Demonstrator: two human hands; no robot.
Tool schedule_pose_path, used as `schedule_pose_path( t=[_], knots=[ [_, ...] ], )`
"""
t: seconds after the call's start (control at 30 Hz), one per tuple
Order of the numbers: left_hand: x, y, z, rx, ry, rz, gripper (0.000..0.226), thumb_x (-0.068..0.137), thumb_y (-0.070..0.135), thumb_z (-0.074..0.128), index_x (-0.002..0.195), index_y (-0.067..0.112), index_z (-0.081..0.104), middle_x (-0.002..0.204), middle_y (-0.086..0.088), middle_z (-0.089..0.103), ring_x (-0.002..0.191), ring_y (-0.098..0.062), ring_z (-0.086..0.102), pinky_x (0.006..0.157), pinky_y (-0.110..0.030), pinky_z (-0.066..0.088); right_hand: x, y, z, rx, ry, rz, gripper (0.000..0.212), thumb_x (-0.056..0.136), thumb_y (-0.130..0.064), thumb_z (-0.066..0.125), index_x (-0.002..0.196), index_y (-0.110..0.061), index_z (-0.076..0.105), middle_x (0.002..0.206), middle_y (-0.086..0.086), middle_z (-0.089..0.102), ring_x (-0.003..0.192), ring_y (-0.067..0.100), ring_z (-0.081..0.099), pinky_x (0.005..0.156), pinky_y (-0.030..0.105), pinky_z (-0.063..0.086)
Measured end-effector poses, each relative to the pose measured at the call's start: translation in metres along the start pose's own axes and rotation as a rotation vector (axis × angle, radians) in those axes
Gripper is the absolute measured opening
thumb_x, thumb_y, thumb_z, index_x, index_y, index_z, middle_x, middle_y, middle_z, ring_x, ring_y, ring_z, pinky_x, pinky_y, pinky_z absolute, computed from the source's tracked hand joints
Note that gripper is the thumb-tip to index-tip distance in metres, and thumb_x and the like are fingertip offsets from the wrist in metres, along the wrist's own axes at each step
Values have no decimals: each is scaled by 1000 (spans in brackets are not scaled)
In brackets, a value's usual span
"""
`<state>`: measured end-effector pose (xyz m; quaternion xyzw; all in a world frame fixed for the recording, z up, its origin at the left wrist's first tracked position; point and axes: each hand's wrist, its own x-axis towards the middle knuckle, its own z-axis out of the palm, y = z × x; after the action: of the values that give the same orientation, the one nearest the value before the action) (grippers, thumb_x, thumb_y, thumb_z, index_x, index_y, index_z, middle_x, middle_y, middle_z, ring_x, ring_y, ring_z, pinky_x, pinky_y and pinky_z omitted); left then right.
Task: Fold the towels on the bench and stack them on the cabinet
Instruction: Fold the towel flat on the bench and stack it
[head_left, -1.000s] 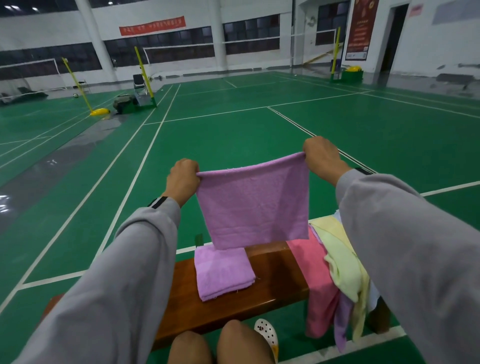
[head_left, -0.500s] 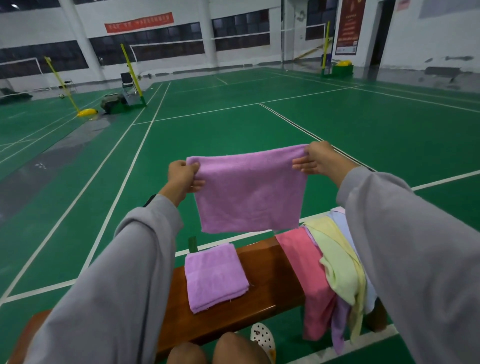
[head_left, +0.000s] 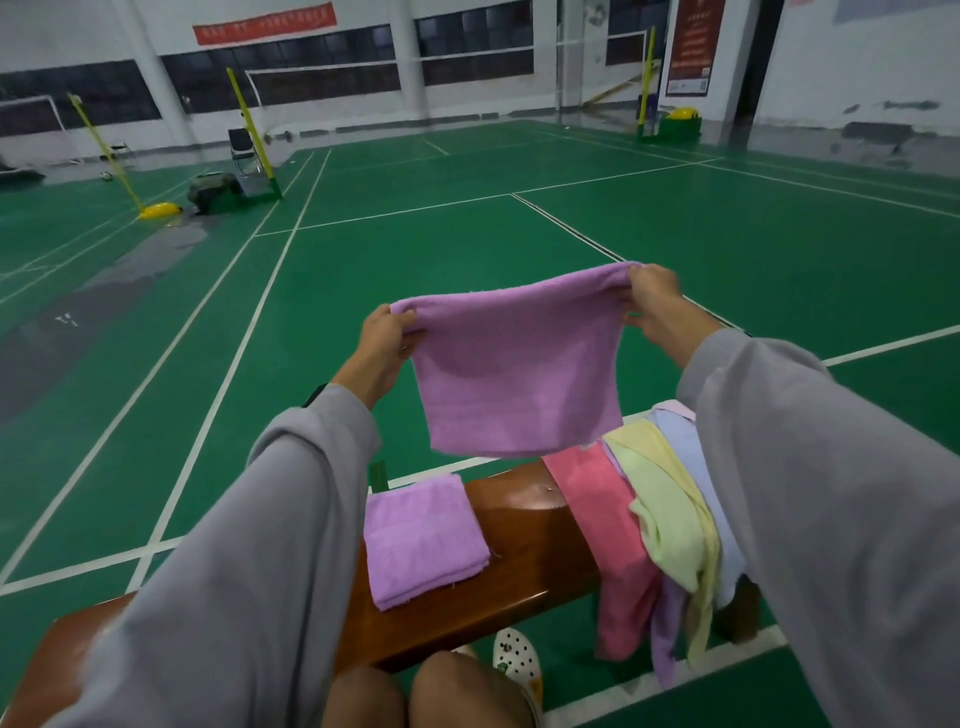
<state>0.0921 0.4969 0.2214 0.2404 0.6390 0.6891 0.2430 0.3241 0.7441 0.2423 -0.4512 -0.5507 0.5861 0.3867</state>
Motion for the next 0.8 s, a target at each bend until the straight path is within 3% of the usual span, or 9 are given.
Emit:
schedule_pose_path(
  t=[0.1,0.2,0.3,0.4,0.53,0.6,0.67,0.77,0.8],
  knots=[
    [-14,0,10,-11,-26,24,33,91,-7,44,108,6,70,109,-9,73,99,-20,67,84,-26,56,-3,6,-17,30,51,-14,22,74,-5,51,80,-16,69,84,10,67,73,23,57,57,31,43],
    [-37,-10,20,-1,-25,-14,32,92,-3,44,108,10,69,108,-6,72,100,-20,65,78,-25,52,-21,15,-41,30,42,13,24,69,-5,54,82,-14,72,79,9,67,74,22,57,59,30,43],
    [-62,-39,23,146,37,-90,27,95,8,52,118,15,66,116,-3,66,109,-24,58,90,-33,43,-44,40,-67,8,-64,87,35,77,-6,65,110,-8,75,91,10,73,82,25,64,59,29,53],
    [-91,-71,16,367,48,-101,31,96,7,57,126,0,63,123,-11,61,109,-22,52,92,-31,38,-68,79,-99,-106,-174,153,37,90,-14,68,126,-6,66,109,14,69,98,30,64,65,35,55],
    [-129,-110,-2,653,-159,-204,27,96,14,66,116,-3,65,112,-15,63,98,-25,58,85,-38,47,-98,127,-139,-244,-227,213,47,90,-23,73,133,-11,59,129,6,56,122,30,52,74,39,58],
    [-143,-123,-9,766,-292,-255,25,96,16,66,112,-4,66,109,-15,66,91,-23,65,81,-37,49,-106,149,-150,-300,-252,210,47,88,-24,75,132,-14,62,128,4,61,119,30,57,85,42,57],
    [-156,-131,-11,838,-372,-282,25,97,13,64,111,-7,68,106,-17,67,82,-21,68,78,-39,53,-115,169,-154,-301,-230,207,37,90,-18,73,123,-3,66,119,16,70,110,36,66,94,49,57],
    [-167,-135,-12,906,-412,-303,22,96,15,64,108,-3,69,104,-17,71,77,-20,71,73,-34,58,-129,188,-156,-267,-172,198,8,90,-4,71,95,2,71,106,25,71,90,34,67,95,52,57],
    [-170,-136,-13,921,-409,-306,20,96,16,64,107,-1,69,103,-15,72,77,-20,72,72,-33,60,-131,193,-158,-294,-176,196,8,90,-1,71,95,5,71,105,27,70,89,33,66,93,51,58]
  ],
)
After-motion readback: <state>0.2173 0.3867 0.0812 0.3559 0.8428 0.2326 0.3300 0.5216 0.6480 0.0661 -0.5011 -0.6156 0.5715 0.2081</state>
